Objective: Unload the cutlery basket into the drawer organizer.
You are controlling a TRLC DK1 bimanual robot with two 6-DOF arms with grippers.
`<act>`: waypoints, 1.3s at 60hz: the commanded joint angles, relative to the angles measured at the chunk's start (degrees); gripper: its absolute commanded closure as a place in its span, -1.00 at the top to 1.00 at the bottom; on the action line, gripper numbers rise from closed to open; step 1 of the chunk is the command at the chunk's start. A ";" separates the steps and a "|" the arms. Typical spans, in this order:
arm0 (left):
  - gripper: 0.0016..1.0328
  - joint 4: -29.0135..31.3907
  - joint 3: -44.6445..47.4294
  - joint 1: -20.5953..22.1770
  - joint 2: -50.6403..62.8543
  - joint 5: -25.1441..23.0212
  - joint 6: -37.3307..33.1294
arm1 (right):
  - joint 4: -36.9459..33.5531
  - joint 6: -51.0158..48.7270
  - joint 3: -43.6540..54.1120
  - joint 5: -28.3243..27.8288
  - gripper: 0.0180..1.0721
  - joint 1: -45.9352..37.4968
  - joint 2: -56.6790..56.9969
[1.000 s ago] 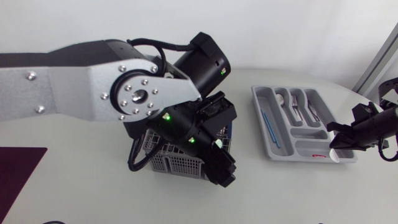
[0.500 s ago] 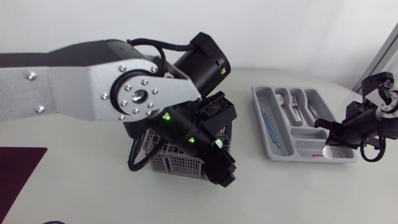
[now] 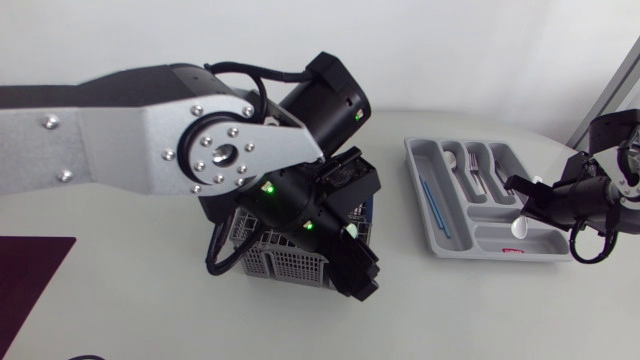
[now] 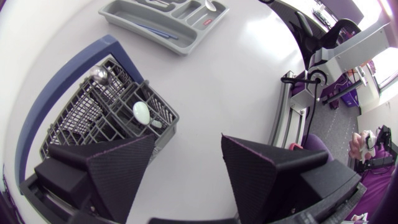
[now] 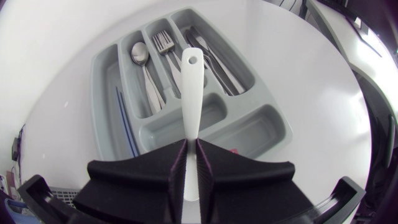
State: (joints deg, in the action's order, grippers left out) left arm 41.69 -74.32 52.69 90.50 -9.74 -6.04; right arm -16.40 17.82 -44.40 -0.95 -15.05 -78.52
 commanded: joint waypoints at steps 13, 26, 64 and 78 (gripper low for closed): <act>0.68 -0.03 0.50 -0.22 0.47 0.25 -0.55 | 6.38 3.97 5.55 3.06 -0.89 0.99 4.43; 0.68 -0.82 1.90 -0.39 -0.15 0.25 -0.64 | 8.93 16.10 9.25 2.27 -0.89 -0.42 6.54; 0.68 -3.20 3.48 -1.18 -0.85 0.25 -0.64 | 1.20 43.08 6.43 -6.61 -0.89 -2.35 0.12; 0.68 -4.16 4.45 -1.45 -0.76 0.25 -1.16 | 0.41 44.67 3.88 -8.19 -0.89 -3.58 -5.41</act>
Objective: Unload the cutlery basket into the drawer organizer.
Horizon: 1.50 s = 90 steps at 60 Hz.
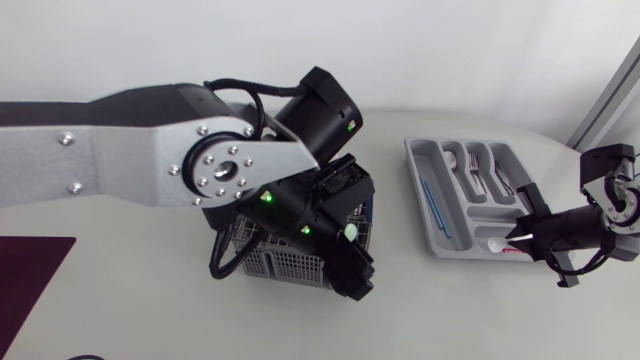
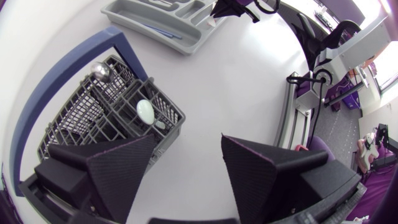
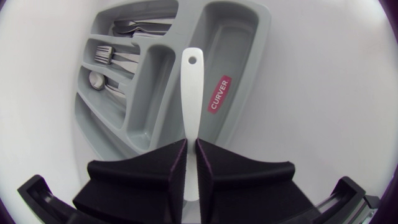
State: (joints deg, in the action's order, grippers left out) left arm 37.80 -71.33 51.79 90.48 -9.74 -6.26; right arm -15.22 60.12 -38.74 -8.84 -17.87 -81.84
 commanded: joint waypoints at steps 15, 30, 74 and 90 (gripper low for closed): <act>0.68 -0.62 1.90 -0.81 -0.74 0.07 -1.38 | 0.37 3.78 -3.09 -0.04 -0.89 -1.64 -4.47; 0.68 -0.62 2.42 -0.99 -1.00 0.07 -1.47 | 3.53 5.36 -3.36 1.02 -0.88 -2.61 -6.05; 0.68 -1.06 1.54 -2.22 -3.73 0.07 -0.68 | 3.97 -13.10 -5.56 -7.59 0.70 2.14 -0.51; 0.68 -0.71 2.16 -5.65 -6.80 0.07 0.90 | -1.39 -36.04 -5.91 -9.00 0.80 13.39 0.02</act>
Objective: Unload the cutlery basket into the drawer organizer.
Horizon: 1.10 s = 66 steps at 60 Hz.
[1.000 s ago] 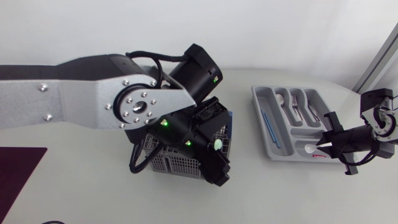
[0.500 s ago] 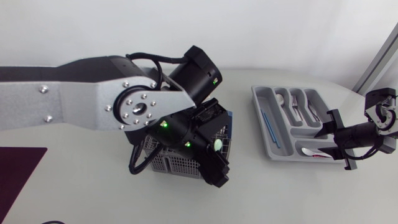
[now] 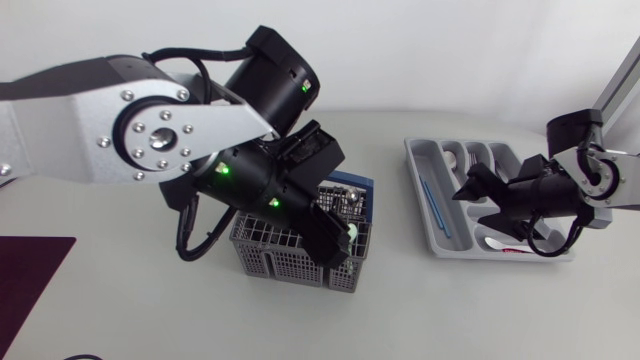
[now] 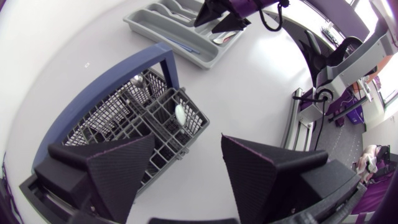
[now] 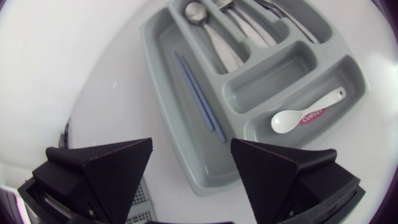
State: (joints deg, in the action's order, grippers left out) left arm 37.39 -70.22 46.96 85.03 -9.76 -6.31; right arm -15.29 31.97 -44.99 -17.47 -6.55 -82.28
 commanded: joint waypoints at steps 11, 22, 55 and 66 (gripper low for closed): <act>0.70 -0.38 1.57 0.24 -0.40 0.09 1.47 | -5.72 -22.83 -0.36 -4.41 0.89 3.91 1.68; 0.70 -1.35 0.34 0.15 3.91 -1.23 1.47 | -11.61 -37.33 -1.68 -8.80 0.91 4.96 2.92; 0.29 -5.39 -4.23 -2.40 10.41 -8.52 2.88 | -12.92 -48.14 4.83 -21.55 0.91 8.92 10.83; 0.10 -5.39 -5.11 -2.49 11.91 -9.58 2.97 | -12.92 -48.75 5.00 -21.64 0.91 8.83 11.00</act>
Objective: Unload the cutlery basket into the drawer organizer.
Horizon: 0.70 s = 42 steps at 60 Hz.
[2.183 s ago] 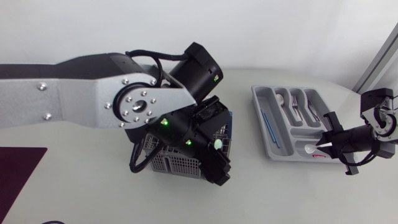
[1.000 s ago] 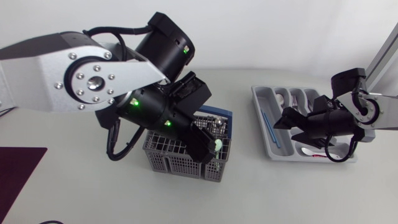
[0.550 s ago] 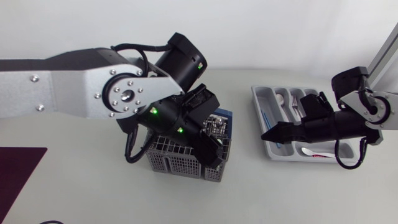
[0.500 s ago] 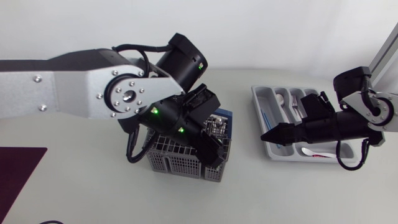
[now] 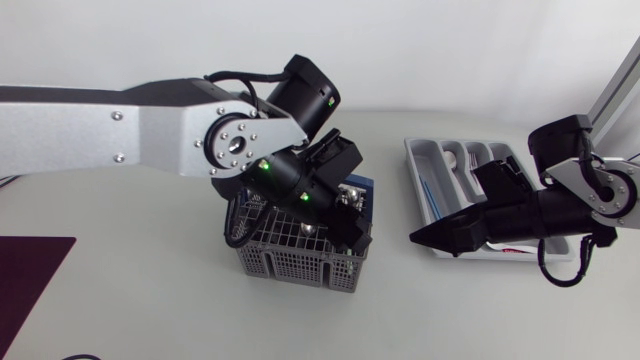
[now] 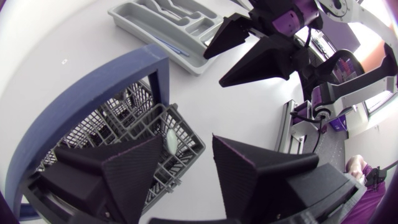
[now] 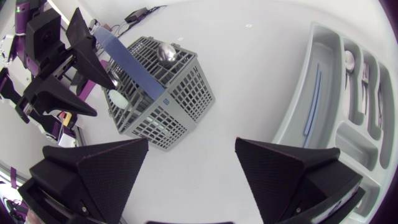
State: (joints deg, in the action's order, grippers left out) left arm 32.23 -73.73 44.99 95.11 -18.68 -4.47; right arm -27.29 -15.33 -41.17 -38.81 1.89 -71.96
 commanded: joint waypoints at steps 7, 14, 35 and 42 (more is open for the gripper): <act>-0.23 -0.24 -1.85 -0.70 2.62 -0.66 1.04 | -1.10 -1.89 1.79 -1.01 0.91 0.39 1.65; -0.49 -0.24 -1.85 -0.96 2.80 -0.66 0.78 | -1.19 -2.42 2.50 -1.18 0.91 0.48 2.62; -0.78 -1.29 -1.24 -1.22 2.80 -0.66 0.95 | -1.01 -2.95 4.17 -0.83 0.91 1.98 6.22; -0.80 -1.73 -0.80 -1.22 2.27 -0.66 0.95 | -0.92 -3.04 4.87 -0.74 0.91 2.86 7.80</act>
State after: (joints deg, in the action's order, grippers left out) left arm 31.35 -73.89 44.25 96.92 -19.07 -4.47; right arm -28.10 -17.02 -38.17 -39.24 3.73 -65.43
